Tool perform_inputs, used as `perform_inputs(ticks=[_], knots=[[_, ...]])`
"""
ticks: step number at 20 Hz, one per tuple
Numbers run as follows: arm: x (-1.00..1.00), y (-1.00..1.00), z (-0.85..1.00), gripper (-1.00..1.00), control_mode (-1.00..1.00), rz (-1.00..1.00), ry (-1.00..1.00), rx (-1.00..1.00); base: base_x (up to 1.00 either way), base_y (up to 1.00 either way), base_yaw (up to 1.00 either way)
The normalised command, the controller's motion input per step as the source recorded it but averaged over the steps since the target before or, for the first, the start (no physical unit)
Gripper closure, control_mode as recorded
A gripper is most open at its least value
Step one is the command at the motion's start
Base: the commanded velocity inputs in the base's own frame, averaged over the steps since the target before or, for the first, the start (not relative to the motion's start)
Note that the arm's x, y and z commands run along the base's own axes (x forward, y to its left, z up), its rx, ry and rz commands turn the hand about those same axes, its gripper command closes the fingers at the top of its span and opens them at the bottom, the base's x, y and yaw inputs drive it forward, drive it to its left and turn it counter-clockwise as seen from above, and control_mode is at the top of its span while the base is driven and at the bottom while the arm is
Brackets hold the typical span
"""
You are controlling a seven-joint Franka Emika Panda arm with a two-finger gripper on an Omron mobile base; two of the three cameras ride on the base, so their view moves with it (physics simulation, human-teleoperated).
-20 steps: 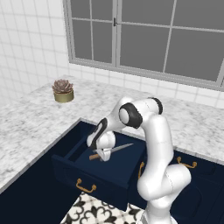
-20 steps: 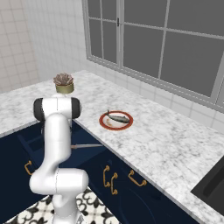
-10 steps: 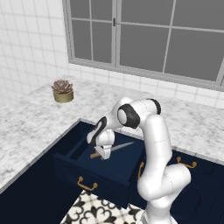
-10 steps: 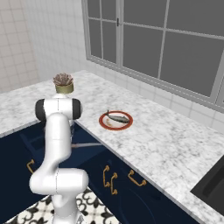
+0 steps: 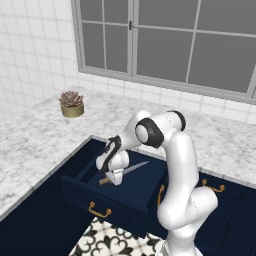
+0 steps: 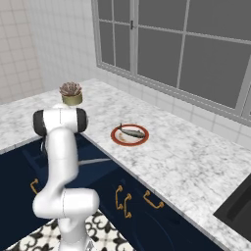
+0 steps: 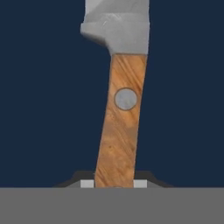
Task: Pick up the knife from the drawer and place it on the cutting board. Then place the meat from the plate to the cutting board.
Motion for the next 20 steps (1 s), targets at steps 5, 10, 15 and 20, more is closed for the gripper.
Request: perform_inputs(ticks=[5, 10, 15, 20], knots=[[-0.39, 0.16, 0.83, 1.0, -1.0, -0.19, 0.03, 0.02, 0.0, 0.0, 0.0], [-0.05, 0.36, 0.97, 1.0, -1.0, -0.25, 0.11, 0.0, 0.0, 0.0, 0.0], [-0.05, 0.31, 1.0, 1.0, -1.0, -0.13, 0.11, 0.0, 0.0, 0.0, 0.0], [-0.08, -0.09, 1.0, 1.0, -1.0, 0.09, 0.01, -0.26, 0.0, 0.0, 0.0]])
